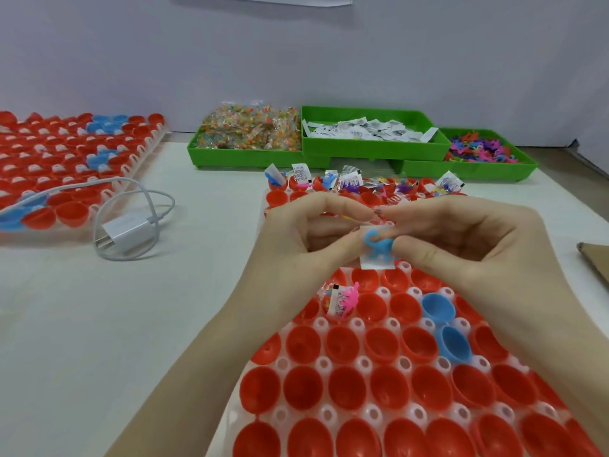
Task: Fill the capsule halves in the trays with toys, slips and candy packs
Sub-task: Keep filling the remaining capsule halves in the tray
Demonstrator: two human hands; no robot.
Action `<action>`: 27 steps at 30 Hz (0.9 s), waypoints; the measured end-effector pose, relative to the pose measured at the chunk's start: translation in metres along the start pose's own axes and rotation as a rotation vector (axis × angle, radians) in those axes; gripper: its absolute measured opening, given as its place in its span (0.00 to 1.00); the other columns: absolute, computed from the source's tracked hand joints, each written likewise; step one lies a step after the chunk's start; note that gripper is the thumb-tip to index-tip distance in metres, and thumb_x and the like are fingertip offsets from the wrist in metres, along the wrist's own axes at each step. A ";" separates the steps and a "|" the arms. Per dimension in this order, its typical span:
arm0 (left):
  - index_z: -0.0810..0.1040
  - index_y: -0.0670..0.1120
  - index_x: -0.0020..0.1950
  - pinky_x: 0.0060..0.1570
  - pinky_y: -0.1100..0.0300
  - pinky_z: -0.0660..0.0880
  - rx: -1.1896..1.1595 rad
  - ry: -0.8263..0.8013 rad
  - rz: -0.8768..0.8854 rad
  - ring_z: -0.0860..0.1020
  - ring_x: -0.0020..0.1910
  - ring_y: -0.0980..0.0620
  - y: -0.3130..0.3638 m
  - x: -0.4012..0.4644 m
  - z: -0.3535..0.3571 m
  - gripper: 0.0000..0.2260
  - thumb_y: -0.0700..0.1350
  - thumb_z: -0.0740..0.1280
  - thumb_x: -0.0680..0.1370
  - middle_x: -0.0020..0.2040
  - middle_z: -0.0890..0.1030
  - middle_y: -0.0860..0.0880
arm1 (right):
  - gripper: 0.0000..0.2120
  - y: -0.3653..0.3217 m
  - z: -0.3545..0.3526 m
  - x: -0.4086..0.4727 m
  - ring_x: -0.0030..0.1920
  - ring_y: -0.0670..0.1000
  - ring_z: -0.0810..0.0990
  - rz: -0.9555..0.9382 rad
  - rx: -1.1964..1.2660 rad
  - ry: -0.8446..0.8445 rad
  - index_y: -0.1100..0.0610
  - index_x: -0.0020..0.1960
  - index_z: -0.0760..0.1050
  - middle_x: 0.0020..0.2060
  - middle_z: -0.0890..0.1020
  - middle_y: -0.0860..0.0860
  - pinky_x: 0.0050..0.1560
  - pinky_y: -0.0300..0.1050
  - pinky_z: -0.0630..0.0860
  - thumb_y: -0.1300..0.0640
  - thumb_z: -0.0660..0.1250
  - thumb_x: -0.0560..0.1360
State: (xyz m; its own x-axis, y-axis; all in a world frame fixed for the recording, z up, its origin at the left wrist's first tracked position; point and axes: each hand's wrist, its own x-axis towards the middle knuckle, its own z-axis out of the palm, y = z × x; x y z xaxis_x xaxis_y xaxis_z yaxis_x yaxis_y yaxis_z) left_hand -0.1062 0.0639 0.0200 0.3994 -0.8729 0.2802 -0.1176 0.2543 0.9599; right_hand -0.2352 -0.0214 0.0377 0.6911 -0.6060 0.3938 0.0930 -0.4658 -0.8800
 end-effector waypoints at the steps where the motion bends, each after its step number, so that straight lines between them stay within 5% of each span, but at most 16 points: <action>1: 0.78 0.47 0.42 0.34 0.69 0.75 -0.033 -0.006 -0.015 0.83 0.37 0.58 0.000 0.000 -0.001 0.04 0.41 0.68 0.68 0.37 0.84 0.52 | 0.15 0.000 0.000 0.000 0.37 0.42 0.83 0.011 -0.003 -0.002 0.52 0.42 0.80 0.36 0.84 0.44 0.39 0.31 0.77 0.71 0.70 0.65; 12: 0.80 0.49 0.46 0.37 0.65 0.78 -0.166 -0.039 -0.160 0.83 0.39 0.53 -0.002 -0.003 -0.007 0.10 0.46 0.68 0.65 0.38 0.85 0.48 | 0.22 -0.013 -0.008 0.016 0.33 0.42 0.81 0.018 -0.326 -0.114 0.44 0.41 0.78 0.35 0.83 0.43 0.40 0.33 0.78 0.72 0.73 0.63; 17: 0.84 0.47 0.41 0.34 0.67 0.77 -0.275 -0.029 -0.228 0.83 0.38 0.53 -0.001 -0.002 -0.008 0.08 0.44 0.68 0.64 0.37 0.85 0.46 | 0.17 -0.014 -0.010 0.022 0.33 0.40 0.81 0.035 -0.286 -0.154 0.49 0.40 0.81 0.34 0.83 0.44 0.38 0.28 0.76 0.72 0.73 0.63; 27: 0.83 0.51 0.45 0.39 0.69 0.76 -0.105 -0.068 -0.177 0.83 0.42 0.57 -0.001 -0.004 -0.003 0.08 0.46 0.68 0.67 0.40 0.85 0.50 | 0.17 -0.014 -0.014 0.026 0.37 0.44 0.80 0.020 -0.455 -0.212 0.49 0.44 0.80 0.32 0.81 0.46 0.41 0.32 0.77 0.69 0.74 0.64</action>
State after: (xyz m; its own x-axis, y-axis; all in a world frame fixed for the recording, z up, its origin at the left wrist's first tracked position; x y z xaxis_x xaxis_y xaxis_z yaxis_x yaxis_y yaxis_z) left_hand -0.1047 0.0686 0.0175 0.3427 -0.9330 0.1097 0.0456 0.1332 0.9900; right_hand -0.2283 -0.0395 0.0637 0.8243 -0.4956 0.2738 -0.2114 -0.7181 -0.6631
